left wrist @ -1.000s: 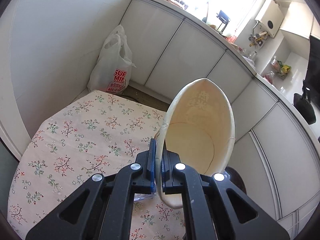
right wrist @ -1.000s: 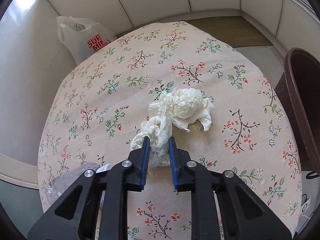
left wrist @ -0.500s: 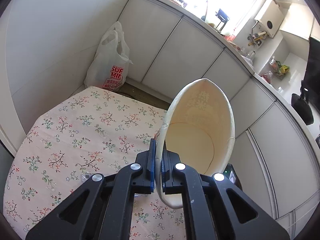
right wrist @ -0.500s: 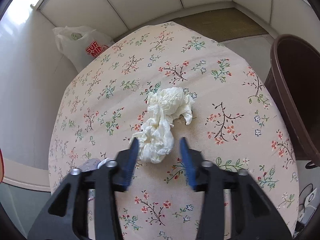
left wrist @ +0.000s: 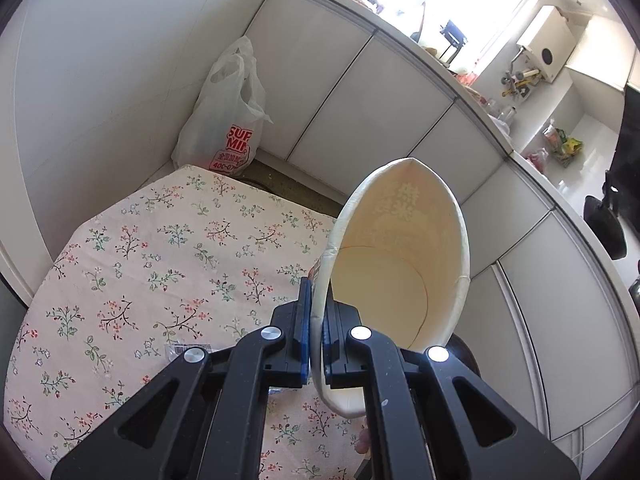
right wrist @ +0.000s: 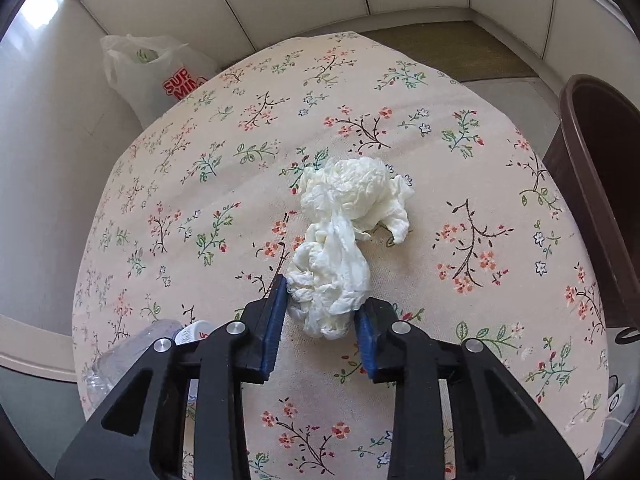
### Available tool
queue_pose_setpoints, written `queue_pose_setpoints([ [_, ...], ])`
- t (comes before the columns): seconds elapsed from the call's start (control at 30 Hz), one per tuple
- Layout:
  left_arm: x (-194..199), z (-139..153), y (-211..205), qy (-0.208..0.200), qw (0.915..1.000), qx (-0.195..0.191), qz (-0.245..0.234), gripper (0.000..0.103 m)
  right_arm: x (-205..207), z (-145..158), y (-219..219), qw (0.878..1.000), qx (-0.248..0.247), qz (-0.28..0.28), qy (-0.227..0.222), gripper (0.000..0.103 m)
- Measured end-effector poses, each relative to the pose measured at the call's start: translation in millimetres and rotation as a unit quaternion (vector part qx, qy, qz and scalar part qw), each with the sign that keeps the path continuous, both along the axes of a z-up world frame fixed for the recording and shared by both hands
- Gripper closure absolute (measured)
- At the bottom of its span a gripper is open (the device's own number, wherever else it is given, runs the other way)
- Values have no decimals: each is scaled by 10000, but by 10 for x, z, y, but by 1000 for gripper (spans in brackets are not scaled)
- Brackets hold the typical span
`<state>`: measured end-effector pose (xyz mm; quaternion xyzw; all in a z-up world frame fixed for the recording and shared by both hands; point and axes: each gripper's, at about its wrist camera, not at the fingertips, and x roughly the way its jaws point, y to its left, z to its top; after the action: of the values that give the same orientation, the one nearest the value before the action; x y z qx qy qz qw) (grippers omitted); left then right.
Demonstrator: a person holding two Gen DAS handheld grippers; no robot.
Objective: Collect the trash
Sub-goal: 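Carry the tissue and red cup over the brown bin and open both tools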
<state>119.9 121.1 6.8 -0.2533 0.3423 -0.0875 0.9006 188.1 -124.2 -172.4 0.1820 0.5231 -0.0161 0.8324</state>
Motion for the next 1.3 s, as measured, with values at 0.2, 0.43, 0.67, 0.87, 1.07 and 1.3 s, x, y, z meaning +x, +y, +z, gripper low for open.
queue_pose_setpoints([
  [0.2, -22, 23, -33, -79, 10000, 11, -28, 98, -110, 313, -99, 9995, 14, 67, -306, 73],
  [0.43, -39, 23, -89, -96, 9999, 38, -83, 98, -305, 812, -334, 9962, -116, 2, -862, 73],
  [0.67, -56, 24, -221, -136, 9996, 109, -203, 98, -594, 1266, -817, 9866, -585, -462, -1450, 72],
  [0.87, -39, -6, -391, -123, 9992, 204, -322, 98, -837, 1418, -1374, 9723, -1249, -1089, -1650, 72],
  [1.07, 0, -50, -664, -111, 9982, 273, -520, 98, -1028, 1376, -1851, 9567, -1864, -1645, -1516, 70],
  [1.3, 33, -132, -1239, -85, 9943, 312, -1012, 98, -1321, 1450, -2339, 9353, -2226, -2239, -1595, 38],
])
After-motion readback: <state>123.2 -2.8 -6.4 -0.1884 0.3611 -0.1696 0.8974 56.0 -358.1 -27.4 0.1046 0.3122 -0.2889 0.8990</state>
